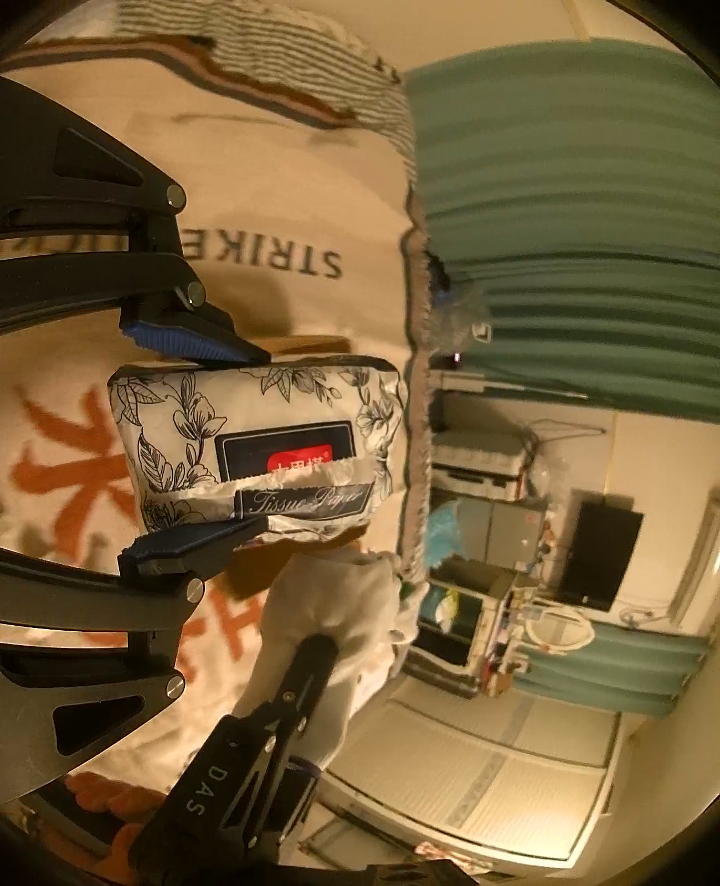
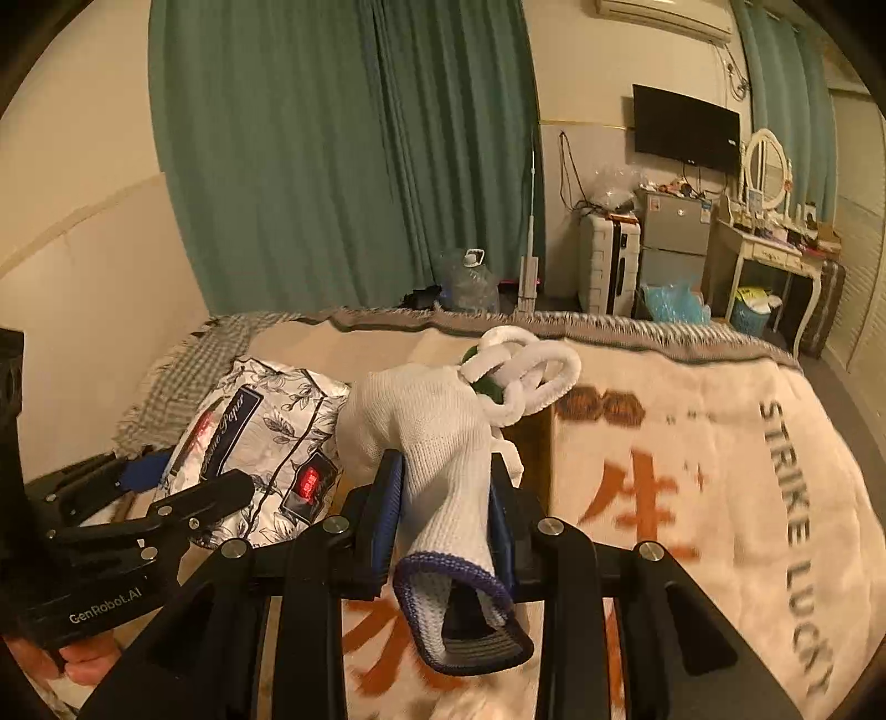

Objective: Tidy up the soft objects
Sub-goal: 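Carry both items into the cardboard box and open both tools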

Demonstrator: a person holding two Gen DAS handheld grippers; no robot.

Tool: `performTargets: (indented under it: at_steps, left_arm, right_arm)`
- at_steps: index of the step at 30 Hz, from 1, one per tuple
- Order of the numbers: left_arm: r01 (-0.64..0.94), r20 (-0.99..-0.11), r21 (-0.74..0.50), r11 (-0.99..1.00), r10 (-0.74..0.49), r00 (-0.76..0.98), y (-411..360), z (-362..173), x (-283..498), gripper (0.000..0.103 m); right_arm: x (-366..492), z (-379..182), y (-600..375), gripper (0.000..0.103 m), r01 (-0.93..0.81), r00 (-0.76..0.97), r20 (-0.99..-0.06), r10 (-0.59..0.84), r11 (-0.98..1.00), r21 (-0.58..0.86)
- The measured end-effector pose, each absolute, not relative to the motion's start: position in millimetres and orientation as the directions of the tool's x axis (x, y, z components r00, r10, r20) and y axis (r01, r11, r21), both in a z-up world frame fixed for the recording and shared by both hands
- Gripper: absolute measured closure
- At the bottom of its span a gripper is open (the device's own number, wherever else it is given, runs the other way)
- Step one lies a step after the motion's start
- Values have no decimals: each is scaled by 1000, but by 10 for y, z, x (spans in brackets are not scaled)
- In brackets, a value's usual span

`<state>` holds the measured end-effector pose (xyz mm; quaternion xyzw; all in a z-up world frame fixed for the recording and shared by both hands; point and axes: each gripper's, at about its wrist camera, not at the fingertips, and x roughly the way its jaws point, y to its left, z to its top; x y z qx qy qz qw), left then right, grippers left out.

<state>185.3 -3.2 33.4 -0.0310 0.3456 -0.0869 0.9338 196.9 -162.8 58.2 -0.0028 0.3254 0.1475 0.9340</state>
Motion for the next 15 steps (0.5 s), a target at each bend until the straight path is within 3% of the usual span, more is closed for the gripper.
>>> performTargets:
  at_steps: [9, 15]
  left_arm:
    - [126, -716, -108, 986, -165, 679, -125, -262, 2742, 52]
    - [102, -738, -63, 993, -115, 665, -218, -419, 2892, 40]
  right_arm:
    - [2933, -93, -1661, 74, -286, 676, -681, 280, 952, 107]
    - [3100, -370, -1703, 69, -281, 649, -707, 279, 952, 118]
